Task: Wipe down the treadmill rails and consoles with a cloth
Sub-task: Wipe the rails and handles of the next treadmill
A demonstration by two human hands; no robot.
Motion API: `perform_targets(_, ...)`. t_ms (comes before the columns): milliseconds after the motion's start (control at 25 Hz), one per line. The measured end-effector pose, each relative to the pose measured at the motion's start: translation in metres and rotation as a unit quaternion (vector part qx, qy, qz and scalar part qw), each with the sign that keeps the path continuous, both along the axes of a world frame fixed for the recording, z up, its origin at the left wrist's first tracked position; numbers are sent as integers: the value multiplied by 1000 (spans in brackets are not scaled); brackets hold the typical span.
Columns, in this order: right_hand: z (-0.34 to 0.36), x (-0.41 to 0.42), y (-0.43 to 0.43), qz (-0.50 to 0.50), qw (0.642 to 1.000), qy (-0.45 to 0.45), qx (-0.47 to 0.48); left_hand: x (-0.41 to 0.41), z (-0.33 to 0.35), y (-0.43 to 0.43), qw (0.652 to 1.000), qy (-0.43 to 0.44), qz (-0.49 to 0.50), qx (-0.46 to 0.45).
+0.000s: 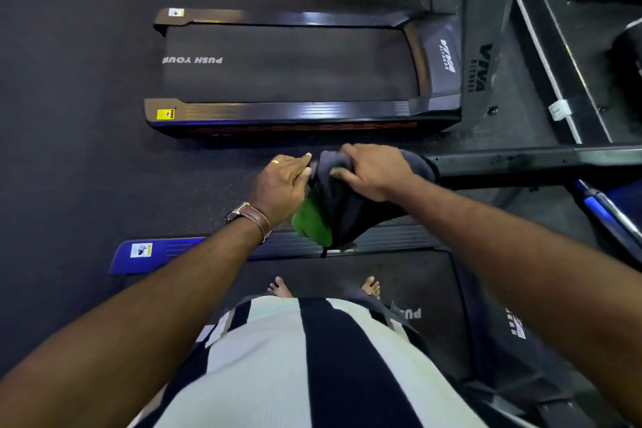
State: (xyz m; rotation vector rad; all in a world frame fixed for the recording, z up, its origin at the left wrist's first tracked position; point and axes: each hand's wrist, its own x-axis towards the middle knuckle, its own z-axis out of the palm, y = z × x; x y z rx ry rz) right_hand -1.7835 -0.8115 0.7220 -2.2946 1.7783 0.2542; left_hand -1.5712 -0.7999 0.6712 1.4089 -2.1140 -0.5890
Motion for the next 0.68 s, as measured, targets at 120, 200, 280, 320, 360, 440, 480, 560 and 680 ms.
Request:
perform_targets(120,11,7,-37,-129,969,-6,213,-2,5,0,1000,6,16,25)
perform_targets(200,13,23,-54,-215,882,-137,396,-5,5,2,999,10,31,33)
perform_targets(280,13,33,-58,-227,848,-185,441,-8,5,4,998,17,44,36)
perform_targets(320,13,33,-56,-194,876,-170,407,-9,4,5,998,20,50,38)
perform_targets(360,11,28,-52,-133,922,-130,340,-10,3,6,997,24,59,38)
perform_targets(440,7,9,-31,10,991,-28,127,-13,4,8,995,34,84,47)
perform_targets(480,2,-3,-17,49,998,-16,34,-14,4,9,993,43,97,57)
perform_targets(560,-9,-15,8,65,995,7,-73,-17,5,9,988,48,121,82)
perform_targets(680,-25,9,13,16,992,25,-127,-18,3,8,983,45,145,101)
